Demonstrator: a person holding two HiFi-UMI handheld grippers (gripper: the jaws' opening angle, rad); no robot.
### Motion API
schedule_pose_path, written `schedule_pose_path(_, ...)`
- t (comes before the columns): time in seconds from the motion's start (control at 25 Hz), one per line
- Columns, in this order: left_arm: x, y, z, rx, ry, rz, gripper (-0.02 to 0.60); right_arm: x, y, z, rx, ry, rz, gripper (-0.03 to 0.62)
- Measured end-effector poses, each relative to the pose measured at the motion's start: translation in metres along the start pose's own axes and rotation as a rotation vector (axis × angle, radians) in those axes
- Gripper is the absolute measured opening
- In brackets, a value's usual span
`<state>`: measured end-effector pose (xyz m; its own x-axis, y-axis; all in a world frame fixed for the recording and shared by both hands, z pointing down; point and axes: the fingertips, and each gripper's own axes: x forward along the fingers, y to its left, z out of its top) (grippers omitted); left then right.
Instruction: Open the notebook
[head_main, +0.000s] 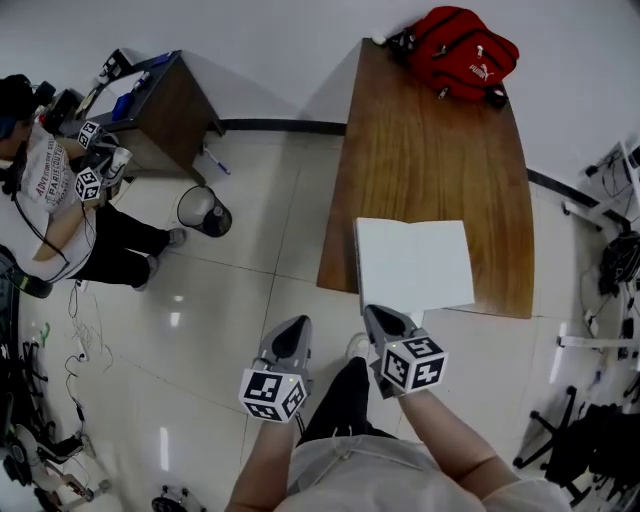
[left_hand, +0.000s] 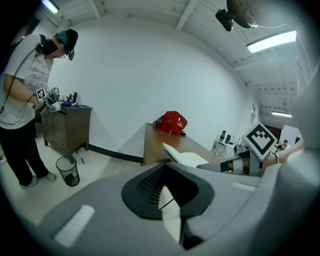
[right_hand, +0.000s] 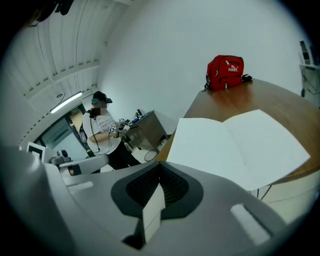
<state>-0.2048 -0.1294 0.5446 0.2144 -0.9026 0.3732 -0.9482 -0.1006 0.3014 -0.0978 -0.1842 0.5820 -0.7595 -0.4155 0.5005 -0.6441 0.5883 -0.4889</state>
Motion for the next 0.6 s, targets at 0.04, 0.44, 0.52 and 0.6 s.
schedule_pose_path(0.04, 0.000, 0.005, -0.005, -0.010, 0.007, 0.009, 0.006, 0.006, -0.001, -0.008, 0.002, 0.020, 0.002, 0.002)
schedule_pose_path(0.44, 0.010, 0.033, -0.024, -0.047, 0.039, 0.032, 0.006, 0.039, -0.012, -0.026, -0.035, 0.093, -0.010, 0.003)
schedule_pose_path(0.52, 0.009, 0.030, -0.016, -0.036, 0.028, 0.019, 0.006, 0.031, -0.007, -0.017, -0.048, 0.068, -0.005, 0.002)
schedule_pose_path(0.6, 0.008, 0.021, -0.004, -0.018, 0.005, -0.003, 0.006, 0.017, -0.003, -0.005, -0.054, 0.035, -0.005, 0.002)
